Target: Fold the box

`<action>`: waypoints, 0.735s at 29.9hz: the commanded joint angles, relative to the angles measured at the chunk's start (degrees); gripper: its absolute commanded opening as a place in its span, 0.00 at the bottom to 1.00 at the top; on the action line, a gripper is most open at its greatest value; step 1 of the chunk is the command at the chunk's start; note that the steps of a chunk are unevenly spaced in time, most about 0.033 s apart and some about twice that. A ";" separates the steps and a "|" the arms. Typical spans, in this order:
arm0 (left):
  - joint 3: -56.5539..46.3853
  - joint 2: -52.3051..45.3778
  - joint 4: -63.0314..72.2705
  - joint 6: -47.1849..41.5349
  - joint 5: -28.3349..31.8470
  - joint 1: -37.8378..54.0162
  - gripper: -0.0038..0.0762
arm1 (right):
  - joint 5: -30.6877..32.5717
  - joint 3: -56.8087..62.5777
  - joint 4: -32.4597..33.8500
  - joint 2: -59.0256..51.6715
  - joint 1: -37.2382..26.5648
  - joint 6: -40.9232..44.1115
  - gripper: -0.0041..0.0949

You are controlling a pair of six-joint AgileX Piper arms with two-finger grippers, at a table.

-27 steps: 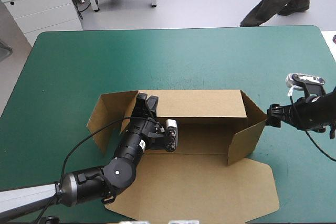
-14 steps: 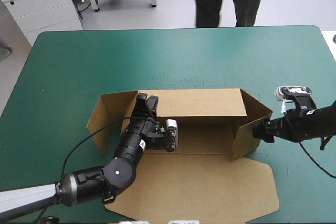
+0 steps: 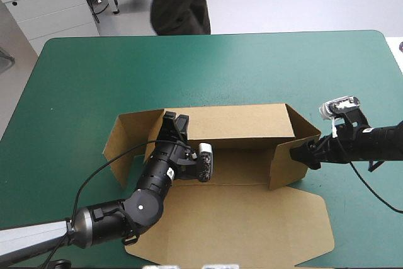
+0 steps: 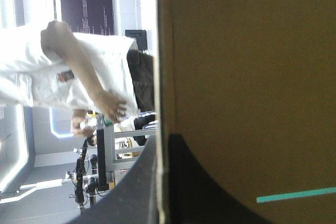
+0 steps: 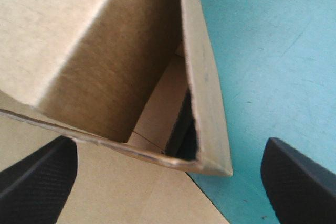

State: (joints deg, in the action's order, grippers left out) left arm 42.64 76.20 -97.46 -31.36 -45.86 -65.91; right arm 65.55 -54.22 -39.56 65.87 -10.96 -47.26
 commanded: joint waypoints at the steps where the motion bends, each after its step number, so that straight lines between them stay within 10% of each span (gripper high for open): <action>1: 1.27 -1.58 -4.19 -0.27 -1.62 -0.35 0.04 | 0.17 -1.00 -5.93 -0.66 -0.32 -2.31 0.93; 7: 1.27 -1.58 -4.19 -0.27 -1.43 -0.35 0.04 | -1.97 3.31 -8.75 -2.55 0.27 -3.44 0.93; 22: 1.27 -1.58 -4.19 -0.27 -1.43 -0.35 0.04 | -32.40 18.28 2.21 -13.65 21.64 10.96 0.87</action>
State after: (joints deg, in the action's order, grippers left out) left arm 42.64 76.20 -97.46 -31.36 -45.86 -65.91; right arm 39.48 -36.21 -38.57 53.31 7.13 -40.20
